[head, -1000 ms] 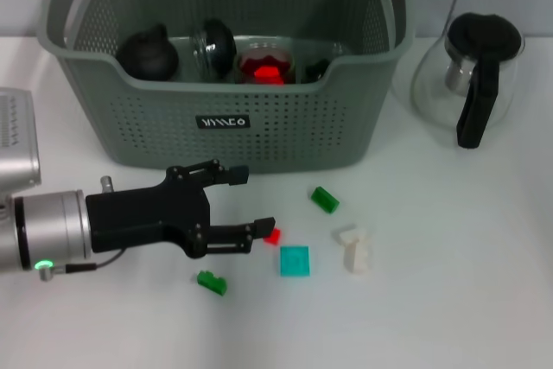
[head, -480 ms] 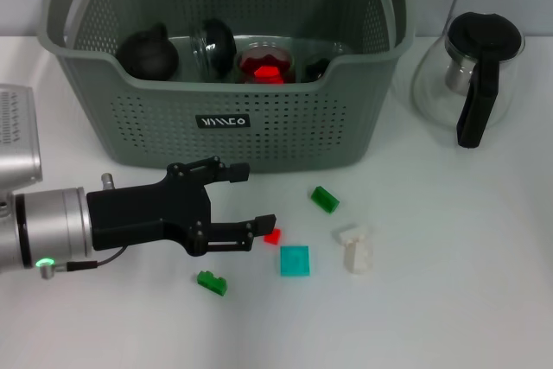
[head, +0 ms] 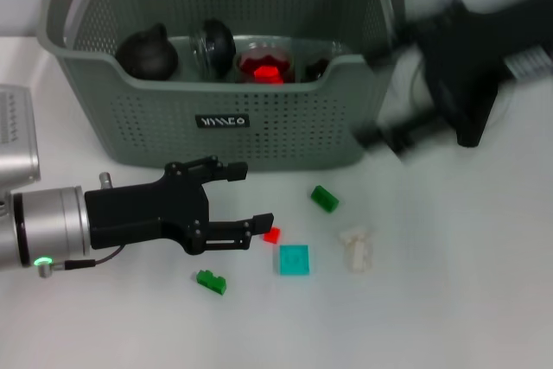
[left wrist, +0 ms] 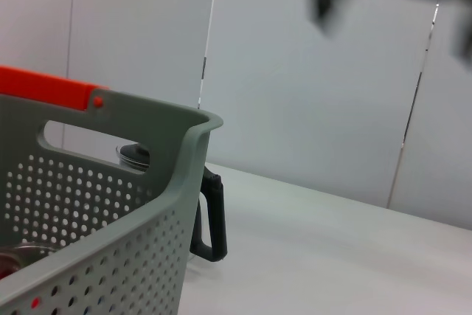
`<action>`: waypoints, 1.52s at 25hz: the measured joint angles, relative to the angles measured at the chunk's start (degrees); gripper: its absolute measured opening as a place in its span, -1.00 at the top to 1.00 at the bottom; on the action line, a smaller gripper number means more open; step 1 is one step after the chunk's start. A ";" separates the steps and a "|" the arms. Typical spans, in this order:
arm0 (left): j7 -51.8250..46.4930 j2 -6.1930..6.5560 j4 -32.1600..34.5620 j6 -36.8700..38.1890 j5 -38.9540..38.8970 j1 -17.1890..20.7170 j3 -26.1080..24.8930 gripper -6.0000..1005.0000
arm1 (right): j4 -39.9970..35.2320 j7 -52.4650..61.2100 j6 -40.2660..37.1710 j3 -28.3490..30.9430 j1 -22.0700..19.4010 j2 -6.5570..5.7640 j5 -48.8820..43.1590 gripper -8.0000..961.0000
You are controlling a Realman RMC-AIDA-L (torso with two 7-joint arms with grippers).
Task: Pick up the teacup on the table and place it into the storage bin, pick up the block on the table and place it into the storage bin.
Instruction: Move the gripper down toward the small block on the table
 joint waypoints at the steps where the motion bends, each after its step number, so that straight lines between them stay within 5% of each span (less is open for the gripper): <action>1: 0.00 0.02 0.06 0.00 0.00 -0.01 0.00 -0.69 | -1.80 0.75 -3.29 -0.09 -1.79 0.02 -0.39 -0.81; 6: 0.00 0.07 0.14 -0.17 0.09 -0.03 -0.01 -0.69 | -3.81 6.58 -7.49 -6.75 -8.63 -2.01 -6.94 -0.97; 9: 0.01 0.08 0.08 -0.30 0.06 -0.04 -0.02 -0.69 | -0.85 6.81 -7.11 -10.60 -9.53 -1.11 -13.28 -0.97; 13: 0.06 0.07 0.03 -0.45 0.03 -0.08 0.01 -0.69 | 8.37 5.32 -2.54 -11.93 -6.78 1.30 -21.00 -0.97; 22: 0.76 -0.05 -1.11 -1.15 0.00 0.15 0.01 -0.69 | 34.27 5.97 13.81 -17.33 2.98 1.37 -23.16 -0.97; 38: 0.88 0.06 -1.34 -1.24 0.00 -0.08 0.00 -0.69 | 45.42 7.45 25.38 -25.83 8.98 1.86 -22.29 -0.97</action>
